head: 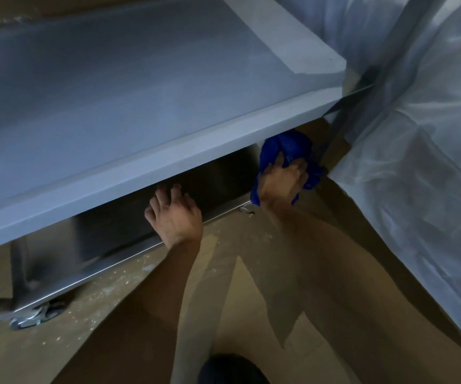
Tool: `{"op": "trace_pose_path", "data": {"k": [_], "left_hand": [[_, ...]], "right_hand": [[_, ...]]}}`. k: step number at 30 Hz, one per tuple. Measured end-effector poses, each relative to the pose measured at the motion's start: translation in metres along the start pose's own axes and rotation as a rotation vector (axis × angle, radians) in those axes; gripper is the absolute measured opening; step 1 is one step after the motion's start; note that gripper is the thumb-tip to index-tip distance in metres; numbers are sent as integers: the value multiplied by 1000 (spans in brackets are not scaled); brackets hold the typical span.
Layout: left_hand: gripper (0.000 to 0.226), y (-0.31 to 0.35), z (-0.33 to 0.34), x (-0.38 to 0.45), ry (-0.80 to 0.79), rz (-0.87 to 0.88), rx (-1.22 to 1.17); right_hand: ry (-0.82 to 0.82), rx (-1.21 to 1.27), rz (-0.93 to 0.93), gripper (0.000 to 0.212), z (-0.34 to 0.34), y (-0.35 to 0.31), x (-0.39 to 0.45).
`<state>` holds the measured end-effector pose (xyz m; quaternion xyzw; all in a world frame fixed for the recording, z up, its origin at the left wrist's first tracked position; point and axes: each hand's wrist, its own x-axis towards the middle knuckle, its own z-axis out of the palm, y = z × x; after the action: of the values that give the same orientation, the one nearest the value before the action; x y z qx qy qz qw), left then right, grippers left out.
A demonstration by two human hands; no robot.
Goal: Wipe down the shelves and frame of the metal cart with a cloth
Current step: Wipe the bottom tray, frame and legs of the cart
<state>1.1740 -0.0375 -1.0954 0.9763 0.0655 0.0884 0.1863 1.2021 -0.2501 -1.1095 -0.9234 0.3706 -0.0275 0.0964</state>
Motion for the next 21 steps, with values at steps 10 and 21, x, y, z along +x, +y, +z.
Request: {"op": "trace_pose_path", "data": {"k": [10,21], "left_hand": [[37,-47,2,3,-138,-74,355],[27,-152,-79,-17,-34,-363,89]], "right_hand": [[-47,-288,-204,58,3,-10,21],[-176,37,-558,47,36,-149,-55]]}}
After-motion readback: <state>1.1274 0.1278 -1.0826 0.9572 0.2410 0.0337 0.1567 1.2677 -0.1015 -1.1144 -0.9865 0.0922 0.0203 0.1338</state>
